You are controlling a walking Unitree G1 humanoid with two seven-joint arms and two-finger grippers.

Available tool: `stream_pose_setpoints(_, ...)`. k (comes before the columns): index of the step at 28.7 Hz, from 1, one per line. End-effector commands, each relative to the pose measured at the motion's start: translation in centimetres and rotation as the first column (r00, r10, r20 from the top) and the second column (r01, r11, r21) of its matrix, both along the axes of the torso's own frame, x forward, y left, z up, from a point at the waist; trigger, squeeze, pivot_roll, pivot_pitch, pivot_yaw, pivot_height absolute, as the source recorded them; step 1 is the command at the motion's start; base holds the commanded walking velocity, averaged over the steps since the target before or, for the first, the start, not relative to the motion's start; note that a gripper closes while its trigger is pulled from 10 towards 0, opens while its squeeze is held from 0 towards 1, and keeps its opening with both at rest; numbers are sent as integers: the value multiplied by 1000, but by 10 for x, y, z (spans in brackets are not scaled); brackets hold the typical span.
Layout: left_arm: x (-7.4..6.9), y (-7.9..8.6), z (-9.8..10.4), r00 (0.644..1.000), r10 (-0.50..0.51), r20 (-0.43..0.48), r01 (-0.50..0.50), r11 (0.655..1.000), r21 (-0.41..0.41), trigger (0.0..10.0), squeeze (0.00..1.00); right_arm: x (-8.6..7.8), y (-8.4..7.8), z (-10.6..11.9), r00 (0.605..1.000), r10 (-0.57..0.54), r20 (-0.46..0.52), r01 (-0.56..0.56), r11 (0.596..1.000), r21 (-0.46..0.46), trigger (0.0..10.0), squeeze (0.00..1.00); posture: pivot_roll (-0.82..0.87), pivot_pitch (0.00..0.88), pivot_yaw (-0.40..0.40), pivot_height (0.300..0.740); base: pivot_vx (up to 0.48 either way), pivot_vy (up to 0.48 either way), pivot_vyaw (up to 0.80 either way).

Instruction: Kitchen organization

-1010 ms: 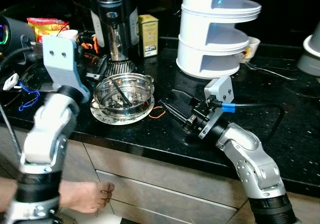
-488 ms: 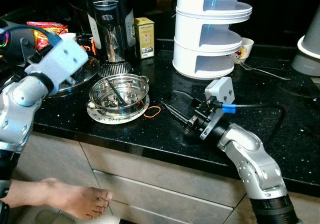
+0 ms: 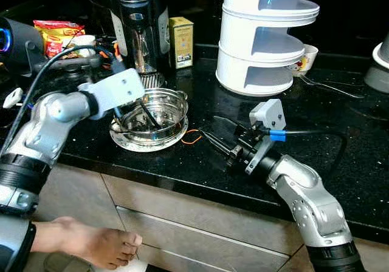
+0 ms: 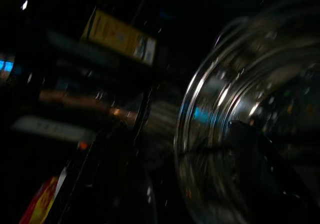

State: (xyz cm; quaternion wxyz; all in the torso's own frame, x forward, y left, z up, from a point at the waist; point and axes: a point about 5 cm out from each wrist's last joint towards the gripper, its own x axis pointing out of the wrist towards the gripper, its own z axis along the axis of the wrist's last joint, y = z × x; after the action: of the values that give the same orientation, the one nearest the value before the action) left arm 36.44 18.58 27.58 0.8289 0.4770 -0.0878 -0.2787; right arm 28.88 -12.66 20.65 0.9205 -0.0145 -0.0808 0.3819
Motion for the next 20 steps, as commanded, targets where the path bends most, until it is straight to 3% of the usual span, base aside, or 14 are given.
stream_pose_setpoints(1,0,-11,-1,997,-69,-33,70,997,31,10000,0,-2,-1,0,1000,-10,-4,10,1000,-11,10000,0,-100,34,37,740,0,0,0)
stream_pose_setpoints(5,-1,-13,-10,984,-115,-134,132,983,125,10000,0,-3,-3,-1,1000,-25,-9,25,1000,-15,10000,0,-104,39,41,740,0,0,0)
stream_pose_setpoints(9,-2,-12,-9,979,-125,-163,148,980,137,10000,0,-3,-4,-1,999,-31,-11,30,999,-16,10000,0,-103,42,41,740,0,0,0)
stream_pose_setpoints(13,-4,2,0,970,-97,-221,148,962,228,10000,0,-4,-5,-1,999,-35,-14,35,999,-20,10000,0,-101,42,41,740,0,0,0)
stream_pose_setpoints(16,-2,12,15,980,-58,-191,111,953,282,10000,0,-3,-4,-1,999,-35,-14,35,999,-21,10000,0,-98,41,43,740,0,0,0)
stream_pose_setpoints(20,0,17,31,991,-37,-129,74,952,296,10000,0,-3,-4,-1,999,-37,-14,37,999,-21,10000,0,-96,38,43,740,0,0,0)
